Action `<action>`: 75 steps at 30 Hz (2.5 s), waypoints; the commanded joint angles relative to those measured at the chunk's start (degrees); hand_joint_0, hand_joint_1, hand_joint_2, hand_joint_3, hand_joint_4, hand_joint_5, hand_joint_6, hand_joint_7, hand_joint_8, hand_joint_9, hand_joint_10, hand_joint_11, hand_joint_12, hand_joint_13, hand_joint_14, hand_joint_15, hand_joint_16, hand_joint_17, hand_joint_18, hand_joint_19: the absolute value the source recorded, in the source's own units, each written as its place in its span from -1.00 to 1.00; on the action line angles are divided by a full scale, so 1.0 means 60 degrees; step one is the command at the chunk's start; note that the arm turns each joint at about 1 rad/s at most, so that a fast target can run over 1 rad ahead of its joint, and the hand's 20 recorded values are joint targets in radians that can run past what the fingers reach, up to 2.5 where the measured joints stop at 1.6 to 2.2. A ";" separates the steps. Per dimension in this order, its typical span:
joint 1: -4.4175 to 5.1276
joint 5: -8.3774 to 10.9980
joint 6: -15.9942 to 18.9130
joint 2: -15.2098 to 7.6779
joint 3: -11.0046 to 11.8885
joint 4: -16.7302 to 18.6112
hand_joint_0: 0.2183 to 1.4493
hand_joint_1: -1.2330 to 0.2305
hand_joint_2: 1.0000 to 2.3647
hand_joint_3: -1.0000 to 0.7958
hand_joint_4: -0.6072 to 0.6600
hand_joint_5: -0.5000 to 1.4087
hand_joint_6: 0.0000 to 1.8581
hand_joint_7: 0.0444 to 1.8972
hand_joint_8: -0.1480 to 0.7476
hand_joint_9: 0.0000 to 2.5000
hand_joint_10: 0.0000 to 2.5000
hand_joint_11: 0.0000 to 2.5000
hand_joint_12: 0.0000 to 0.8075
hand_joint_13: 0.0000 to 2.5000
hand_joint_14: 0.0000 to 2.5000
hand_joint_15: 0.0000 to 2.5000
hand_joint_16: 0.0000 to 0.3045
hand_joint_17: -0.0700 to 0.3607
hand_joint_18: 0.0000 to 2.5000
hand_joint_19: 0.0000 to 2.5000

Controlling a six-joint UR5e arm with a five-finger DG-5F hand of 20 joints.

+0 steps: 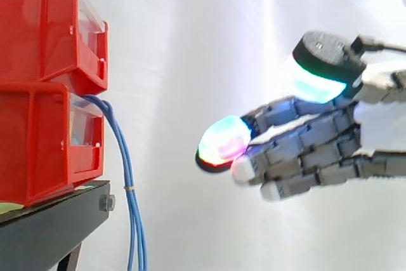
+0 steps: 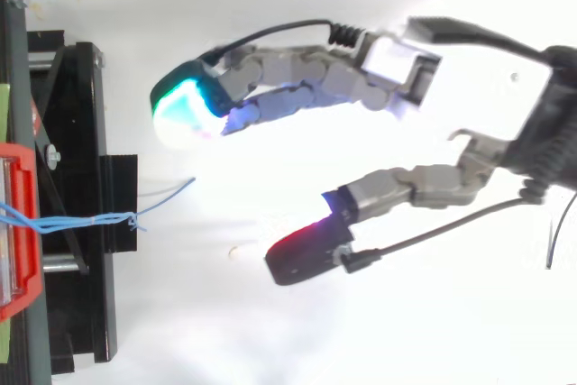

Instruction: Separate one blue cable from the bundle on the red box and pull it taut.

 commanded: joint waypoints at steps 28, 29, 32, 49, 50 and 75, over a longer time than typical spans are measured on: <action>0.0141 0.0605 -0.0155 -0.2611 0.1734 0.1733 -0.58 -0.20 -1.00 -0.44 0.41 -0.66 -0.46 -0.28 -0.04 -0.51 -1.00 -0.86 -0.11 -0.64 -1.00 -0.85 -0.62 -0.07 -0.76 -0.57; 0.0200 0.0400 -0.0170 -0.2611 0.1734 0.1733 -0.58 -0.20 -1.00 -0.44 0.42 -0.66 -0.46 -0.27 -0.04 -0.50 -1.00 -0.85 -0.11 -0.64 -1.00 -0.84 -0.62 -0.07 -0.75 -0.57; 0.0302 0.0063 -0.0023 -0.2596 0.1734 0.1747 -0.58 -0.21 -1.00 -0.44 0.48 -0.64 -0.46 -0.25 -0.03 -0.48 -1.00 -0.84 -0.11 -0.63 -1.00 -0.84 -0.62 -0.08 -0.74 -0.56; 0.0478 -0.0054 0.1207 -0.2596 0.2012 0.1323 -0.52 -0.25 -1.00 -0.44 0.57 -0.57 -0.46 -0.06 -0.03 -0.37 -0.99 -0.79 -0.13 -0.57 -0.99 -0.80 -0.65 -0.12 -0.67 -0.50; 0.0478 -0.0054 0.1266 -0.2596 0.2041 0.1235 -0.51 -0.25 -1.00 -0.44 0.56 -0.57 -0.46 -0.04 -0.03 -0.37 -0.99 -0.78 -0.14 -0.57 -0.99 -0.79 -0.65 -0.12 -0.67 -0.50; 0.0331 -0.0449 0.2364 -0.2582 0.3052 -0.0377 -0.38 -0.33 -0.98 -0.21 0.28 -0.57 -0.38 0.41 0.00 -0.32 -0.99 -0.69 -0.15 -0.51 -0.99 -0.77 -0.66 -0.13 -0.60 -0.48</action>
